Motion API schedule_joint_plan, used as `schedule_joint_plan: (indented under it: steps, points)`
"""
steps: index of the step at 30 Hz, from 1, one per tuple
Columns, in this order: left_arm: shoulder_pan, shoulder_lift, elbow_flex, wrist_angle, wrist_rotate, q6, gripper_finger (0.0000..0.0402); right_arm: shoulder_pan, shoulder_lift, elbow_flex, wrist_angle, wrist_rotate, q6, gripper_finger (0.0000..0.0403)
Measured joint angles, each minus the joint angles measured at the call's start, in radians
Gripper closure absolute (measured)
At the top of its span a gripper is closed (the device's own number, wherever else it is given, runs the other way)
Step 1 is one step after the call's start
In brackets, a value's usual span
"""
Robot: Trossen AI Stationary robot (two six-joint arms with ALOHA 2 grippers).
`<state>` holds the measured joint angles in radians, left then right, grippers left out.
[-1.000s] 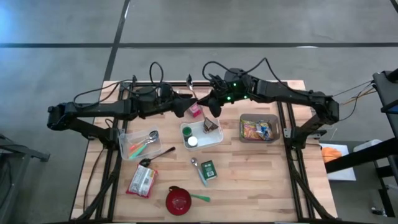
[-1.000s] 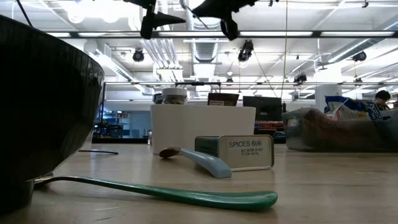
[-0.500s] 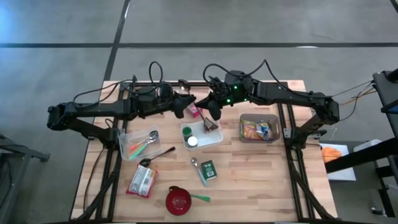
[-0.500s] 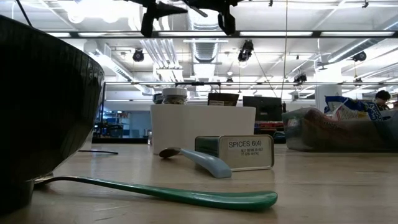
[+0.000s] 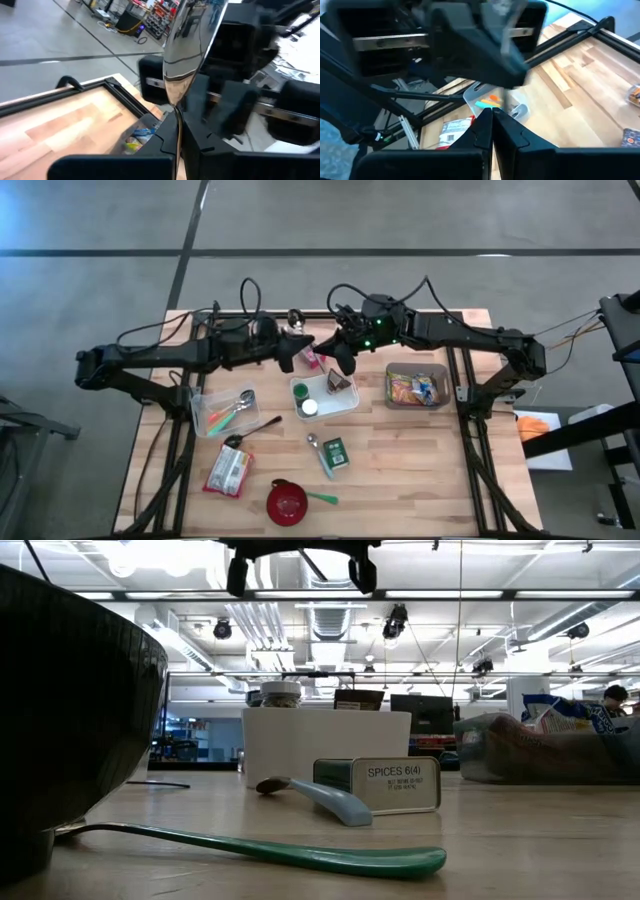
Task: Pick & Place Food Item
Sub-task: Put the silver spoon into the transparent bin
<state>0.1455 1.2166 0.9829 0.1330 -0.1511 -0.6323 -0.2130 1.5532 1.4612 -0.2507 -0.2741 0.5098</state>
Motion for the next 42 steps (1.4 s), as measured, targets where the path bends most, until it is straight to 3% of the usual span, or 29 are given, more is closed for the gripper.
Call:
schedule_joint_plan:
  steps: [11,20,34,42]
  points:
    - [0.0,-0.048,0.0,-0.083,0.025,-0.028,0.04,0.003,0.0,0.002,0.004,0.002,-0.065,0.0394]
    - [0.0,-0.163,0.011,-0.351,0.025,-0.03,0.0401,0.006,0.0,0.002,0.002,-0.019,-0.123,0.0387]
    - [-0.014,-0.097,0.375,-1.36,0.044,0.016,0.0401,0.015,0.02,0.001,-0.007,-0.023,-0.121,0.0202]
    - [-0.129,-0.024,0.312,-1.491,0.071,0.066,0.0401,0.015,0.021,-0.003,-0.041,-0.023,-0.125,0.0148]
